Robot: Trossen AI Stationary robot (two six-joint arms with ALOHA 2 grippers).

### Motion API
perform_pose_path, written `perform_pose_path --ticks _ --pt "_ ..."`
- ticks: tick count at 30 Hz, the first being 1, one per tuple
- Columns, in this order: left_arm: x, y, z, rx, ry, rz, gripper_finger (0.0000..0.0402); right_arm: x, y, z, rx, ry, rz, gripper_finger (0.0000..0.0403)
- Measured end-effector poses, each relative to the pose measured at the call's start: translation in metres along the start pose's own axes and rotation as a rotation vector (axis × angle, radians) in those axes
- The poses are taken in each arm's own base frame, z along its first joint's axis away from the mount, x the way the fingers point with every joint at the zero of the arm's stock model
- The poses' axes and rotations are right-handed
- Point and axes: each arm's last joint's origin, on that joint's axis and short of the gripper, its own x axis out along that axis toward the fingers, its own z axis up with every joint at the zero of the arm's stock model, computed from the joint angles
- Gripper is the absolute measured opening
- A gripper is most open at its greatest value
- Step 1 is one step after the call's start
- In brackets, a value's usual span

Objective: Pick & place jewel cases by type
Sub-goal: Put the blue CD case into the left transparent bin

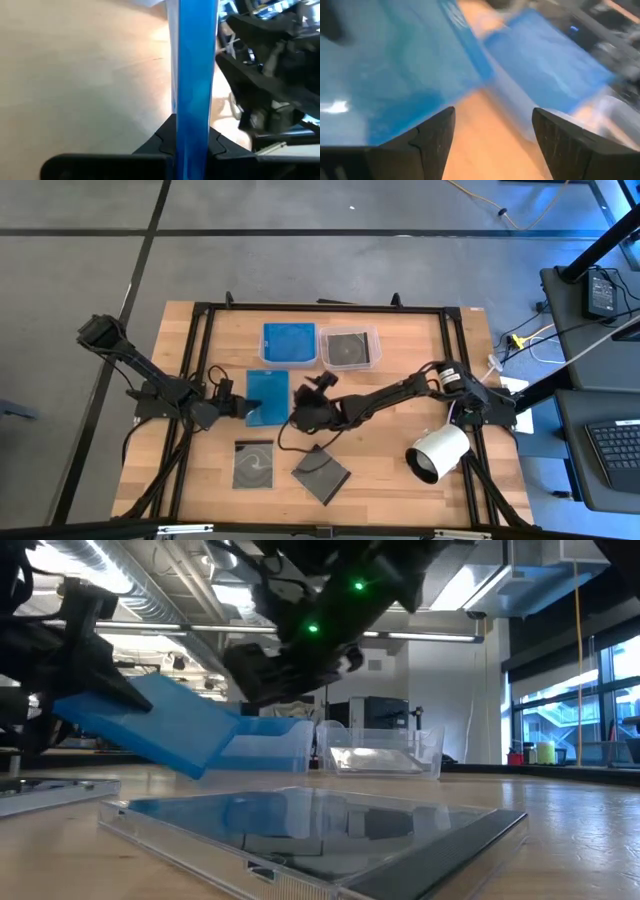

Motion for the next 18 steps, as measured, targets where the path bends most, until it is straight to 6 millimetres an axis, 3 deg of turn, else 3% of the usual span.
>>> perform_pose_path --ticks 6,14,18 --pt "-0.001 -0.017 0.004 0.112 -0.103 -0.113 0.0022 -0.005 -0.028 -0.015 0.020 0.075 -0.023 0.0268" --pt "-0.007 -0.036 0.016 0.363 -0.368 -0.132 0.0022 -0.039 -0.066 -0.022 0.203 0.024 0.003 0.0268" --pt "-0.006 -0.040 0.021 0.461 -0.418 -0.116 0.0022 -0.056 -0.078 -0.025 0.280 -0.076 0.093 0.0268"
